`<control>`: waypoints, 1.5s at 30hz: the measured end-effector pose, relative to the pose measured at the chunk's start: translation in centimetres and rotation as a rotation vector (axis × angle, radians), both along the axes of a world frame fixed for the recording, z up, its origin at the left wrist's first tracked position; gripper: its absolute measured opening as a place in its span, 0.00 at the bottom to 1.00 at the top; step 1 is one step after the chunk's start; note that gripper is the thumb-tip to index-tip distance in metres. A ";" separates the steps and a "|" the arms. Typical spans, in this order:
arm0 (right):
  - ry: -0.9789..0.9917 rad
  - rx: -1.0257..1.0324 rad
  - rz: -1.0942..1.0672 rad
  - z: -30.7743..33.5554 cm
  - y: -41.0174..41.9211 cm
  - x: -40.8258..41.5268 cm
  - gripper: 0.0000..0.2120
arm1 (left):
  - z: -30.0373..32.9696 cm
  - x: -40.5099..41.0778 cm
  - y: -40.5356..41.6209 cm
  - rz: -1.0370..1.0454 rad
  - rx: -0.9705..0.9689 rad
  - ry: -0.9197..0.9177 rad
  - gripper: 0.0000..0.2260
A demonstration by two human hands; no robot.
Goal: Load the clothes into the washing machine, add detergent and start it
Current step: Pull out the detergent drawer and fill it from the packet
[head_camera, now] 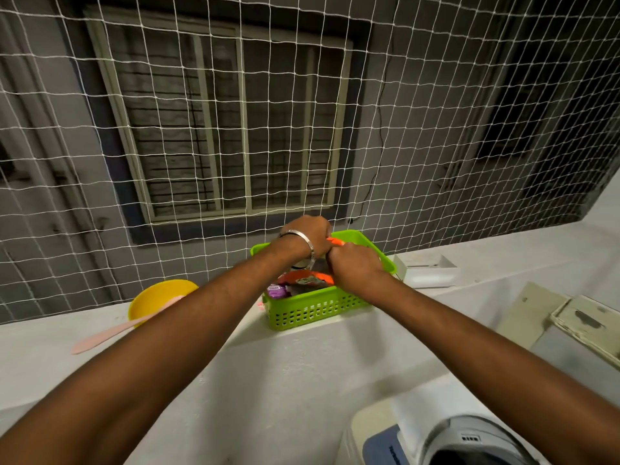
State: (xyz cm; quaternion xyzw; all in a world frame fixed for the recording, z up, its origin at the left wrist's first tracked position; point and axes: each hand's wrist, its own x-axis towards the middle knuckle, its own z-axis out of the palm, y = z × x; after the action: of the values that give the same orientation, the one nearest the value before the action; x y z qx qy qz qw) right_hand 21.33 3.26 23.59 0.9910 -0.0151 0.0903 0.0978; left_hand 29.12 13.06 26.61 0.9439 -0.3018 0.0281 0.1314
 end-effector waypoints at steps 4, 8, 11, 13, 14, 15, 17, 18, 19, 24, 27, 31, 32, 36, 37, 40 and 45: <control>-0.081 0.126 -0.006 0.0 0.2 -0.4 0.12 | 0.2 0.2 0.0 -0.003 0.055 -0.039 0.13; -0.081 0.262 -0.026 -0.4 0.2 -0.7 0.12 | -0.1 0.0 -0.2 0.006 0.058 -0.067 0.15; -0.179 0.296 0.001 -0.8 0.1 -1.0 0.11 | -0.3 -0.3 -0.1 0.018 -0.051 -0.127 0.10; -0.274 0.260 0.040 -0.8 -0.2 -1.3 0.11 | -0.6 -0.5 0.0 0.024 -0.201 -0.170 0.07; -0.328 0.178 0.049 -0.6 -0.3 -1.6 0.11 | -0.7 -0.5 0.1 0.028 -0.287 -0.184 0.05; -0.376 0.088 0.053 -0.3 -0.5 -1.9 0.12 | -0.8 -0.6 0.2 0.034 -0.372 -0.191 0.05; -0.435 -0.020 0.052 0.6 -0.6 -2.8 0.12 | -1.1 -0.7 0.5 0.039 -0.501 -0.181 0.03; -0.443 -0.053 0.034 0.7 -0.8 -2.9 0.11 | -1.4 -0.8 0.6 0.036 -0.535 -0.170 0.02; -0.460 -0.100 0.000 0.9 -0.8 -3.0 0.10 | -1.7 -0.8 0.7 0.036 -0.551 -0.155 0.02; -0.426 -0.173 -0.074 0.5 -1.3 -3.0 0.13 | -2.8 -1.4 1.0 0.075 -0.531 -0.080 0.04; -0.431 -0.127 -0.085 0.1 -1.5 -2.9 0.12 | -3.0 -2.0 1.2 0.074 -0.476 -0.078 0.06; -0.423 -0.112 -0.058 0.0 -1.0 -3.1 0.08 | -2.8 -2.4 1.5 0.099 -0.403 -0.055 0.09; -0.411 -0.108 -0.049 -0.1 -0.9 -3.1 0.09 | -2.8 -2.3 1.7 0.098 -0.389 -0.048 0.11; -0.332 -0.075 -0.047 0.1 -0.4 -3.0 0.11 | -2.9 -1.8 2.3 0.079 -0.349 -0.029 0.15; -0.303 -0.071 -0.065 0.2 -0.3 -3.0 0.10 | -2.9 -1.8 2.5 0.071 -0.335 -0.024 0.16; -0.272 -0.086 -0.109 0.1 0.0 -3.0 0.08 | -2.7 -1.8 2.7 0.055 -0.335 -0.001 0.16; -0.266 0.011 -0.025 0.0 -0.3 -2.8 0.12 | -2.6 -2.2 1.8 0.032 -0.312 0.103 0.19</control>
State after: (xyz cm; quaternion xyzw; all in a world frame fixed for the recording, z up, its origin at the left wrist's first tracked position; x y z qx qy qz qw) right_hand 18.58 2.93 23.56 0.9705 -0.0409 0.2196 0.0906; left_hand 26.89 14.87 24.01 0.9168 -0.2718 0.0283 0.2913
